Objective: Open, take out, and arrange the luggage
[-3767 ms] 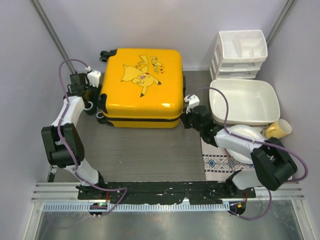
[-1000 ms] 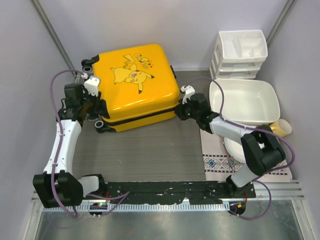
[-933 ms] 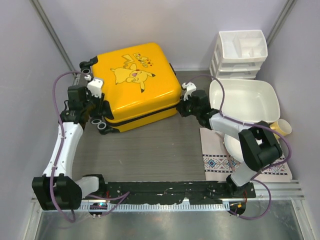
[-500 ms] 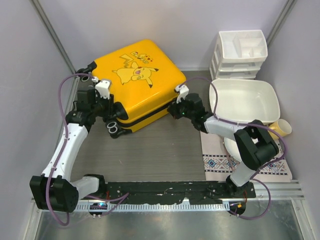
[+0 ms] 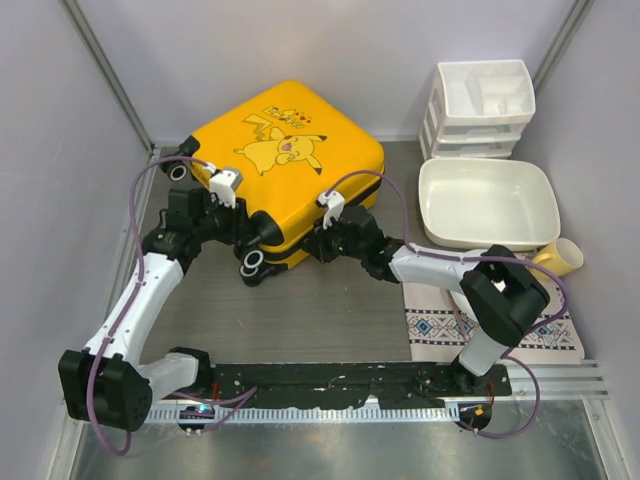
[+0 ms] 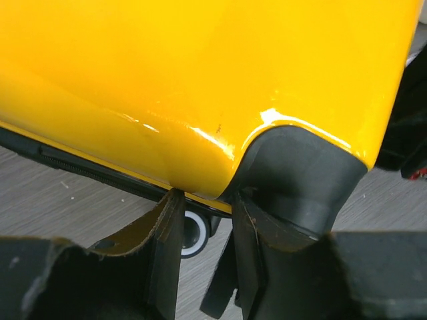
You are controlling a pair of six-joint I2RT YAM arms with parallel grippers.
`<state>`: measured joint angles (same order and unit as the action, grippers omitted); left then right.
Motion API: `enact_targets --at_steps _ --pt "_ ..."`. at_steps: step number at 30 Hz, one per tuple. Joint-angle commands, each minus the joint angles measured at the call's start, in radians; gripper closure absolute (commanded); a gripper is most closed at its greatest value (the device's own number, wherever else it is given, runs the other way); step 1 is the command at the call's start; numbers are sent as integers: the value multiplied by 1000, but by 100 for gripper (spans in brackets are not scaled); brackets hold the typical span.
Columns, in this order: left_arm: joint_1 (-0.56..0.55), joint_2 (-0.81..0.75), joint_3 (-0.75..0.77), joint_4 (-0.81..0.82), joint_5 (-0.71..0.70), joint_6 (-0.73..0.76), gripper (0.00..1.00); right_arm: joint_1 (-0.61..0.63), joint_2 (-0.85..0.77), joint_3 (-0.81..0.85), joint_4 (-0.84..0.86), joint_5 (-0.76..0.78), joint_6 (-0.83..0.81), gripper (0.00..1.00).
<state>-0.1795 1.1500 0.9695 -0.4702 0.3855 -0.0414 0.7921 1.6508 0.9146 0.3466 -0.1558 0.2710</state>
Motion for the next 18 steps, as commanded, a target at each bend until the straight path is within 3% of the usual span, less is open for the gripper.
enact_targets --at_steps 1,3,8,11,12,14,15,18 --pt "-170 14 -100 -122 142 35 62 -118 -29 92 137 -102 -64 99" --pt "-262 54 -98 -81 130 25 62 -161 -19 96 134 -143 -101 99" --pt "-314 186 -19 -28 164 -51 61 -287 -2 110 120 -241 -186 99" --pt "-278 215 118 -140 193 21 50 -309 -14 95 89 -295 -200 99" --pt "-220 215 196 -233 205 65 39 -310 -22 87 72 -313 -207 99" --pt "-126 197 267 -315 252 203 30 -310 -45 52 75 -318 -208 99" --pt "-26 195 347 -417 309 251 22 -310 -52 41 83 -314 -207 99" --pt "174 234 515 -597 386 395 18 -314 -78 7 83 -309 -210 99"
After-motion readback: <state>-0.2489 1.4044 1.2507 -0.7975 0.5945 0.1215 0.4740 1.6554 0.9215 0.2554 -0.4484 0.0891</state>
